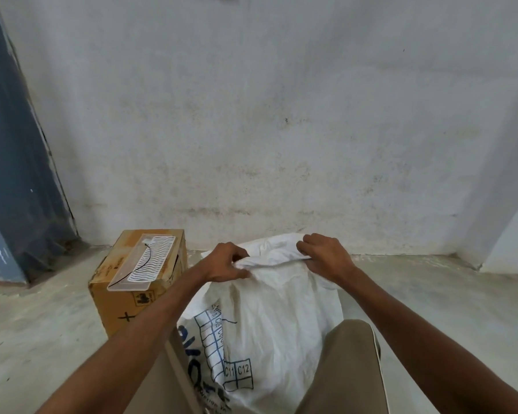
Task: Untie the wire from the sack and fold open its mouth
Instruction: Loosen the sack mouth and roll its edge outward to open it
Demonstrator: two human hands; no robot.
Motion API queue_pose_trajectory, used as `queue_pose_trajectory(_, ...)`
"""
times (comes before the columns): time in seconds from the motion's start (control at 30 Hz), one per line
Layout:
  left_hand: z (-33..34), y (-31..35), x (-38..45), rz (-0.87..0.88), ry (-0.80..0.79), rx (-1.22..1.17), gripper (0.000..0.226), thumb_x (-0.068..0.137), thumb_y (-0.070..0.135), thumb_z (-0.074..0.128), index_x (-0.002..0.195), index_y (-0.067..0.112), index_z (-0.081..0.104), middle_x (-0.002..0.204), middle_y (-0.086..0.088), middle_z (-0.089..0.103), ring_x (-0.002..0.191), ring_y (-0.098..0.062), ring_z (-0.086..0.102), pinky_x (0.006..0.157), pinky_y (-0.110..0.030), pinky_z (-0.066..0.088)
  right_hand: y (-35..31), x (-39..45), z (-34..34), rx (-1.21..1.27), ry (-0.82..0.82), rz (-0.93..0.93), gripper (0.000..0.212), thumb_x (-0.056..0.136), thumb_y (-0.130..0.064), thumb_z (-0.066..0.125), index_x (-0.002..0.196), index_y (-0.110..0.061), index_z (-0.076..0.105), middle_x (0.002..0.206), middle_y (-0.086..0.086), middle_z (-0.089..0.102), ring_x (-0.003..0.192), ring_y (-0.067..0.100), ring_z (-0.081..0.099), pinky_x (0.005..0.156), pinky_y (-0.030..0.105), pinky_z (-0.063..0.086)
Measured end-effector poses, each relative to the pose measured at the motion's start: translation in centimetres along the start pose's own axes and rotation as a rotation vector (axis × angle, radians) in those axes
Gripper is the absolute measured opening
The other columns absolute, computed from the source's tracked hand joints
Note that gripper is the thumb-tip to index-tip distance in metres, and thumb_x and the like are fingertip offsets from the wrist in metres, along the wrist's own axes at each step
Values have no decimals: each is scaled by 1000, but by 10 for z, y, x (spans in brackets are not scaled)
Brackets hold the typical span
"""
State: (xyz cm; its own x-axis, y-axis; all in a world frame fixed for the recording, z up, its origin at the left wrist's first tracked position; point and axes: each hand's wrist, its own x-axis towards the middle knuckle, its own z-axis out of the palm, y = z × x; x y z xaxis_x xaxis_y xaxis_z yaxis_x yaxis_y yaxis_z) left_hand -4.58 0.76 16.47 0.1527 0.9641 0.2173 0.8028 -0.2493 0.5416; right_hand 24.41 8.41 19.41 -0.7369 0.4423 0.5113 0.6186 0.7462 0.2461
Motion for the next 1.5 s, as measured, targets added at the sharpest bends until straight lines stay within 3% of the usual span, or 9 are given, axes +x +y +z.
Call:
queue_pose_trajectory(0.13, 1, 3, 0, -61, 113, -63, 18, 59, 23, 81, 76, 18, 77, 72, -2, 74, 69, -25, 69, 62, -42, 53, 0, -6, 4, 7, 46, -6, 34, 51, -4, 67, 77, -23, 55, 71, -5, 52, 62, 22, 53, 47, 26, 28)
queue_pose_trajectory(0.3, 13, 15, 4, 207, 356, 395, 22, 65, 19, 78, 82, 18, 63, 75, 0, 67, 63, -27, 64, 53, -33, 49, -25, 17, -6, 507, -227, 173, 67, 60, -59, 77, 119, -39, 52, 112, -16, 56, 96, 2, 54, 85, 28, 39)
queue_pose_trajectory(0.47, 25, 25, 8, 448, 343, 471, 44, 61, 12, 80, 87, 21, 46, 71, -3, 59, 55, -26, 55, 43, -33, 47, -47, 35, 2, 457, -242, 200, 19, 65, -24, 72, 83, -27, 68, 76, -9, 68, 69, 11, 62, 63, 37, 53)
queue_pose_trajectory(0.63, 1, 13, -1, 100, 105, -128, 42, 63, 42, 90, 94, 31, 64, 91, 9, 69, 81, -10, 66, 73, -28, 56, -54, 28, 13, 349, -71, 163, 27, 67, -8, 70, 75, -26, 52, 72, -11, 55, 66, 15, 53, 59, 28, 33)
queue_pose_trajectory(0.83, -2, 6, -1, -31, -131, 13, 61, 66, 52, 90, 118, 25, 71, 101, 4, 74, 89, -10, 68, 80, -24, 56, -60, 15, 24, 78, 20, -126, 31, 52, 7, 68, 71, -16, 59, 65, -2, 53, 56, 20, 51, 42, 28, 33)
queue_pose_trajectory(1.1, 13, 16, 0, 324, 187, 539, 16, 70, 26, 73, 70, 17, 60, 63, 2, 61, 56, -21, 57, 49, -31, 46, -52, 22, 19, 600, -295, 270, 67, 55, -59, 80, 112, -36, 54, 103, -13, 57, 82, 7, 59, 70, 26, 52)
queue_pose_trajectory(1.27, 40, 9, -7, 697, 272, 647, 6, 76, 14, 63, 74, 14, 58, 64, -3, 53, 54, -21, 47, 48, -29, 39, -61, 19, 24, 561, -328, 252, 25, 59, -22, 76, 68, -34, 56, 67, -13, 60, 63, 6, 56, 60, 33, 55)
queue_pose_trajectory(1.4, 35, 0, -19, 323, 107, 148, 37, 71, 34, 76, 99, 21, 55, 86, 5, 59, 77, -12, 53, 69, -26, 44, -63, 6, 33, 488, -191, 178, 27, 59, -8, 65, 64, -25, 45, 59, -9, 50, 57, 14, 51, 52, 40, 46)
queue_pose_trajectory(1.5, 27, -21, -24, 210, -33, 183, 43, 66, 33, 77, 102, 17, 60, 95, 3, 60, 84, -13, 56, 75, -27, 48, -64, -7, 41, 380, -125, 65, 33, 60, -2, 71, 69, -22, 46, 65, -6, 53, 58, 20, 55, 48, 35, 45)
